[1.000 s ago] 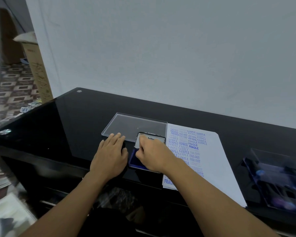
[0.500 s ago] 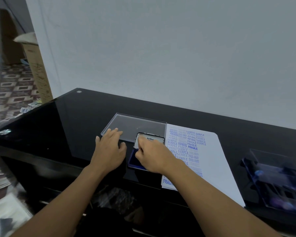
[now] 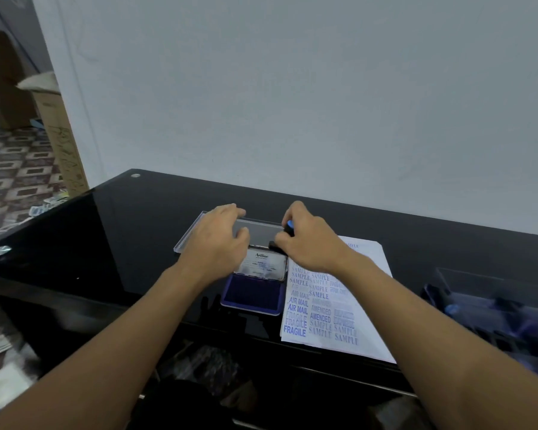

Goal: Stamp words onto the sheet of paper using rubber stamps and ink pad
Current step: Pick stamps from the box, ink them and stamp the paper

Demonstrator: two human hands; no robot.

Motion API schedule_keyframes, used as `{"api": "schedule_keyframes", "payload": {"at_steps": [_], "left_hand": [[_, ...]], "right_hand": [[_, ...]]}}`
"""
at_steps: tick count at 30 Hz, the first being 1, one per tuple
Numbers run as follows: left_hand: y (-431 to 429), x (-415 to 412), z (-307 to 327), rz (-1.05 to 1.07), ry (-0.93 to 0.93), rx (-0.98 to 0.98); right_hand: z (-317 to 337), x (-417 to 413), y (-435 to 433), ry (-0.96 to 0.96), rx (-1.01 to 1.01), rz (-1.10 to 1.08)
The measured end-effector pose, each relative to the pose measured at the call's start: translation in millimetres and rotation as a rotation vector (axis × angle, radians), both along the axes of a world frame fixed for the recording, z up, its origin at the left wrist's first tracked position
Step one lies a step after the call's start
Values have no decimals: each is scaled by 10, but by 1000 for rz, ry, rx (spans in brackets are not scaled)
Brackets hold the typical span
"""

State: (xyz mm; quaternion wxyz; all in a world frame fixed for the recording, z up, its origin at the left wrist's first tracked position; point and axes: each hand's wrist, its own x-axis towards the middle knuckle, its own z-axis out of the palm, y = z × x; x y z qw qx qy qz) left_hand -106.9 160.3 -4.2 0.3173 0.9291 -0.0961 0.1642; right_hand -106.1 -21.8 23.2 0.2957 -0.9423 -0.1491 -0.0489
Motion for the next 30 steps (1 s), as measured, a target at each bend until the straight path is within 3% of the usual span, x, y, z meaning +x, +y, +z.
{"api": "schedule_keyframes", "payload": {"at_steps": [9,15,25,30], "left_hand": [[-397,119,137,-61,16,55],[-746,224,104,-158,63,40],[-1415,416,-224,-289,169,74],[-1599,600,-401,-255,216,118]], "right_hand": [[216,23,-432,16,-23,8],[323,111,-860,55,-96,-96],[-43,432,-1428,191,-230,-228],[-240,558,-1487,246,-269,-231]]}}
